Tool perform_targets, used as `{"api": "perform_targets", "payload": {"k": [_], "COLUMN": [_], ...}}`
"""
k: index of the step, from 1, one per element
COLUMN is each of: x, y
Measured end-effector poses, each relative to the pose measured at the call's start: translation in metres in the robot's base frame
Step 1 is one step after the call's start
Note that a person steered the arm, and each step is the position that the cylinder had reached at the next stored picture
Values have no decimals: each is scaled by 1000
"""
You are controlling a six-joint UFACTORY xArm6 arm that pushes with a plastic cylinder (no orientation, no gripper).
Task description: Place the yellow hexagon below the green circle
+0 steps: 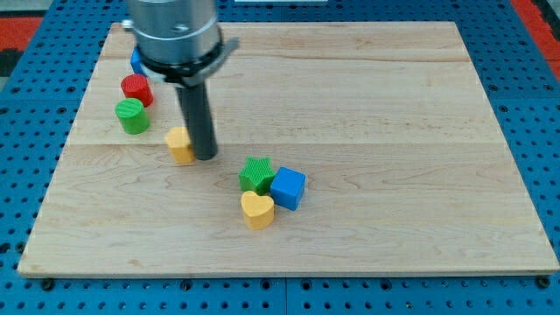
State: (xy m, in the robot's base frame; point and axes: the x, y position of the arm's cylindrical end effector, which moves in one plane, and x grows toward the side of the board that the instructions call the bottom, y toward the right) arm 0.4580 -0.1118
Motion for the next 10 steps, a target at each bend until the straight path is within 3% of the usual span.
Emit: {"api": "perform_targets", "payload": {"k": [1, 2, 4, 6, 7, 10], "x": [-3, -12, -36, -33, -23, -6], "y": [-22, -1, -19, -31, 1, -31]}}
